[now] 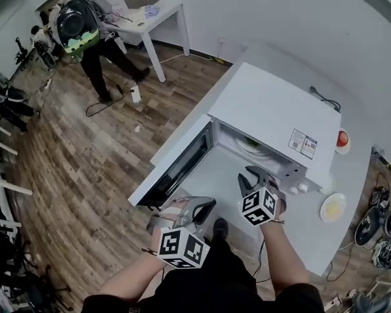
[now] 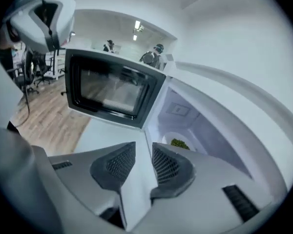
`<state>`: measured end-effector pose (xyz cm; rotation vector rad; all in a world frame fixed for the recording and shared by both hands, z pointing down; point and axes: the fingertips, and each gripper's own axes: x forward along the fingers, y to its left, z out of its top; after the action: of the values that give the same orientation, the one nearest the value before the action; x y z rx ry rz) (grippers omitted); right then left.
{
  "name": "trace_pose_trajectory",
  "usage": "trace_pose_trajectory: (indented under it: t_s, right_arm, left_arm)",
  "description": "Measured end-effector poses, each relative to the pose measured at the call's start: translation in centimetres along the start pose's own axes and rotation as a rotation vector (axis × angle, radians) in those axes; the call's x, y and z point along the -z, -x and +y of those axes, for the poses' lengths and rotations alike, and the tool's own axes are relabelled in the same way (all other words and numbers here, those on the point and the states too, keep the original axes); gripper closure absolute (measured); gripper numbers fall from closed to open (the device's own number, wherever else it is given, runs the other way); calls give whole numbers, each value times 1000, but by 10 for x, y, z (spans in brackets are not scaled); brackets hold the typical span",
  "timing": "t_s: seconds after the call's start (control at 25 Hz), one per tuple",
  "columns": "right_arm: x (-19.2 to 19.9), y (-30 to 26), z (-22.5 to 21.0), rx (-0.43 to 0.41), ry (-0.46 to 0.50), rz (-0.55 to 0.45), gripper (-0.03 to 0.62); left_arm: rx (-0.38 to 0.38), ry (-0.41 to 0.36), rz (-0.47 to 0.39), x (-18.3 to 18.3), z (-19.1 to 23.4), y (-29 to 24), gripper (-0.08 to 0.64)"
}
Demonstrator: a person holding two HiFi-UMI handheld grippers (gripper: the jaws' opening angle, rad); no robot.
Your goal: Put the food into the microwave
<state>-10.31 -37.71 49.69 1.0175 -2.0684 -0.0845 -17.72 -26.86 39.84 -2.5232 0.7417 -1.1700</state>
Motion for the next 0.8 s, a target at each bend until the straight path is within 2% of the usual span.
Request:
trace_pose_trajectory:
  t_s: [0.24,0.32,0.44,0.64,0.8]
  right_arm:
    - [-30,104,40,-75,-216,-163,517]
    - [-40,136,60,-122,-274,-220,540]
    - [-48,181,86,-167,-309,-279,551]
    - [-47,234,109,-242,-432,-378,562]
    - [-33,272,106,-250,-528,-448,568]
  left_arm:
    - [-62,103,-138,-18,-14,58,551]
    - [-49,140,-204,-27,-21,76,551]
    - [-13,194,-290,-40,-35,92,551]
    - [26,288,-345,-45,-58,101,551]
    - [51,334,-369,-58,-85,101,551]
